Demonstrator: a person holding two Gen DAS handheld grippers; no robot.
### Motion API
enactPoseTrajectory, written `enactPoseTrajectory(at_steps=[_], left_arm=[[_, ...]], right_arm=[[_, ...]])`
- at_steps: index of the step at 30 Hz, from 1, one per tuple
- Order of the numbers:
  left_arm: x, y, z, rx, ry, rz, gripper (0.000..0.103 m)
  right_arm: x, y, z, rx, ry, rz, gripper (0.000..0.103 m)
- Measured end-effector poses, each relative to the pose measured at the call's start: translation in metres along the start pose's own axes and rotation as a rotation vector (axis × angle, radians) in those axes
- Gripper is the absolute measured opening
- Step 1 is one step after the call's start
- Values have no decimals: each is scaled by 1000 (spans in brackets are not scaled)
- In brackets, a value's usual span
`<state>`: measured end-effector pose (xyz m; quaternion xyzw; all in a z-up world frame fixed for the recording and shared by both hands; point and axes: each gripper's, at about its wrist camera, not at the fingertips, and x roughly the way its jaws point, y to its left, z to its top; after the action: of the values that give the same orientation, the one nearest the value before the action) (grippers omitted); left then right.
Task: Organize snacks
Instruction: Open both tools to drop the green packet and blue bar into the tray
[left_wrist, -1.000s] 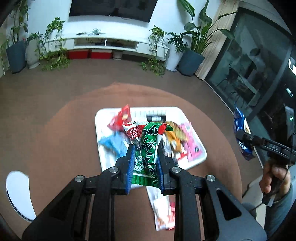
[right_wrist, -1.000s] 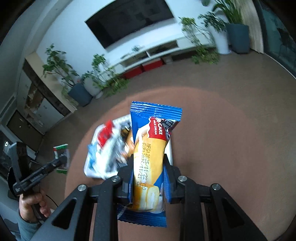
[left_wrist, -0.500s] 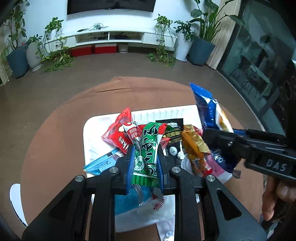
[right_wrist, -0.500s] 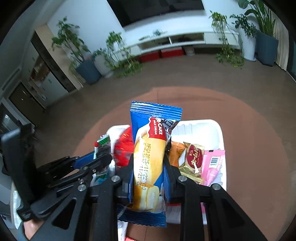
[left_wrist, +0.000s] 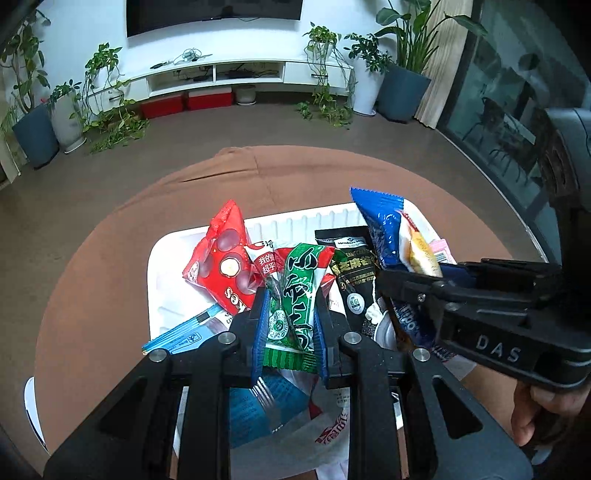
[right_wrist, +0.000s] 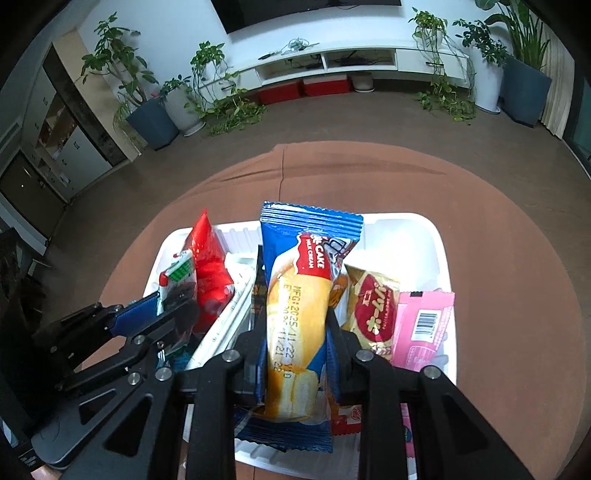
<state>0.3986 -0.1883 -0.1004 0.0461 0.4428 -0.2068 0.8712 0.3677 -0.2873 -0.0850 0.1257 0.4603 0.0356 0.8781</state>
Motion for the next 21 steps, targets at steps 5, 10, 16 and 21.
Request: enactPoseTrajectory(at_steps=[5,10,16,21], left_arm=[[7,-2,-1,11,-4,11,25],[6,0,-3,6,0,15,36],[2,5,-1,-2,-9,34,45],[-5,4,-2,-12,-23,43,57]], right_arm=[[7,-3,-3,-3,14,-7,28],[6,-1,-3,-12,6,-14,37],[-1,-2,-5,-9,-15,-16,50],[-5,-3,-6,-2,-23,-17,53]])
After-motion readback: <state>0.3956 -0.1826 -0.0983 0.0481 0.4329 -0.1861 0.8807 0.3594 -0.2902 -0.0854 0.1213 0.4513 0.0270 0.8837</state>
